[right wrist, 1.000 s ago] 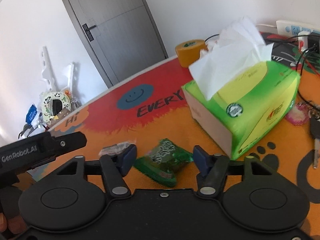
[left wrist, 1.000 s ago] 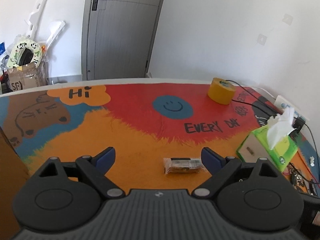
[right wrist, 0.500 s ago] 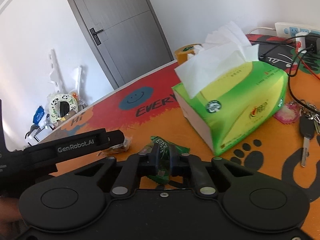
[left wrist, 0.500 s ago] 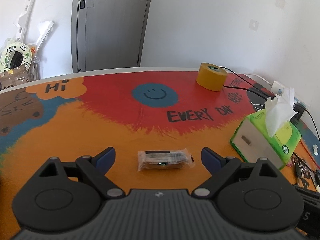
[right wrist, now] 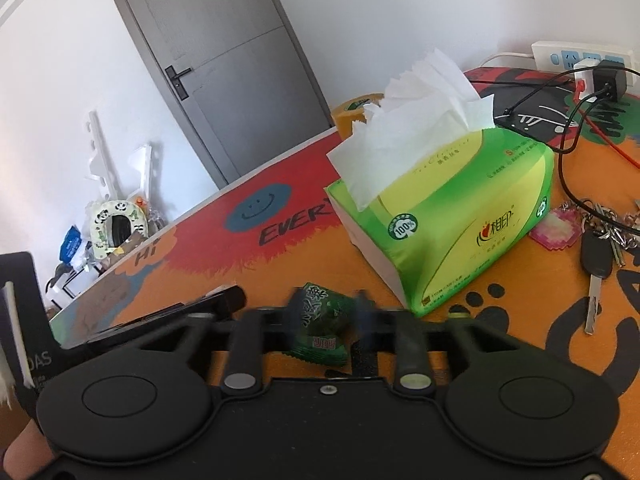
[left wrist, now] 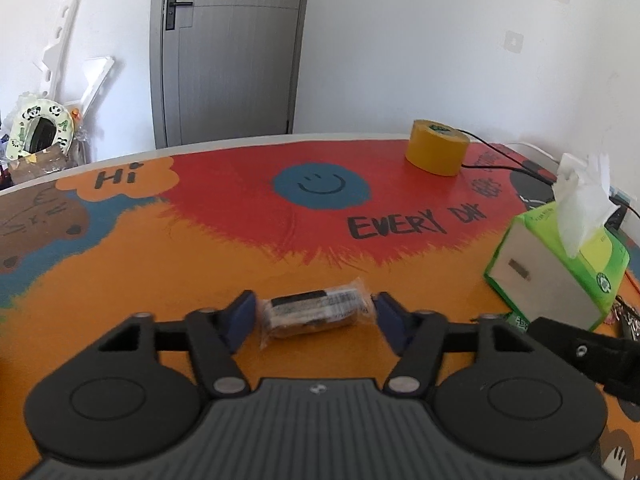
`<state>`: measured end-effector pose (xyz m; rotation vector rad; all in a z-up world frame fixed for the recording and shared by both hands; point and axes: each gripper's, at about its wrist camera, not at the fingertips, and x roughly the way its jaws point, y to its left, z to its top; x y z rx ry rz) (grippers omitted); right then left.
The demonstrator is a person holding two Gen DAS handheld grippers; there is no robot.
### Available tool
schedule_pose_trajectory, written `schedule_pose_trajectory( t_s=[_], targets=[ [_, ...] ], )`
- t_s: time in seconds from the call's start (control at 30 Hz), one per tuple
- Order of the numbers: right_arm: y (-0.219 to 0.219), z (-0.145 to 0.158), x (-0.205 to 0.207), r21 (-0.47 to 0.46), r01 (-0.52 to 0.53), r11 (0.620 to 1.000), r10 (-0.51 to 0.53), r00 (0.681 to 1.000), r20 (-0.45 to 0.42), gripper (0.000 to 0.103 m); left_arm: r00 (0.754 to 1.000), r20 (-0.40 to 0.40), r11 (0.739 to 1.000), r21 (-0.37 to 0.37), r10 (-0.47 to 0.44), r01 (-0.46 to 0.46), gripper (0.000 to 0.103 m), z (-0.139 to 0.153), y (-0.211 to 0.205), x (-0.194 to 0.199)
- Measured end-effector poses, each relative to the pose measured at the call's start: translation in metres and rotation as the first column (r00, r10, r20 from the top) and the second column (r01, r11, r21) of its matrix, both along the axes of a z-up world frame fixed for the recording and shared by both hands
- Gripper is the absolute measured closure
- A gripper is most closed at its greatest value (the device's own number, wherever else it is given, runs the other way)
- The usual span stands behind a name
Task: Organize snacks
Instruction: 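Grasp the clear snack bar with the left tool while the right tool grasps the green candy bag, then carry the snack bar and green candy bag over the box with both tools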
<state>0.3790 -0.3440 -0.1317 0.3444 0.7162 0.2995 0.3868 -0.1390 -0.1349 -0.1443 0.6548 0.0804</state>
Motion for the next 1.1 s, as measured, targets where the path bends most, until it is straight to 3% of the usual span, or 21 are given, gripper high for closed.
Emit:
schedule_pose_trajectory(
  t_s=[0.07,0.43,0.57,0.67,0.7,1.1],
  targets=[
    [0.006,-0.001,0.001,-0.022,0.005,1.0,-0.005,1.0,0.0,0.045,1.0,0.0,1.0,-0.005,-0.004,0.004,0.05,0.001,0.003,-0.001],
    [0.033,-0.01,0.003,-0.071,0.013,0.997,-0.016,0.999,-0.036,0.045,1.0,-0.007,0.999,-0.053,0.003,-0.004,0.053,0.004,0.018,-0.02],
    [0.04,-0.011,0.003,-0.08,0.004,0.997,-0.006,0.999,-0.035,0.054,1.0,-0.003,0.997,-0.07,0.023,-0.023,0.053,0.009,0.027,-0.029],
    [0.046,-0.011,0.002,-0.114,0.0,0.993,-0.002,1.0,-0.023,0.064,0.999,0.005,0.997,-0.075,0.033,-0.033,0.053,0.013,0.031,-0.036],
    [0.046,-0.011,0.0,-0.107,-0.003,0.994,0.001,1.0,-0.023,0.072,0.999,0.007,0.996,-0.077,0.036,-0.035,0.053,0.015,0.033,-0.039],
    [0.043,0.007,-0.039,-0.026,-0.008,1.0,0.008,1.0,0.017,0.076,0.997,0.057,0.995,-0.09,0.046,-0.041,0.053,0.039,0.046,-0.084]
  ],
)
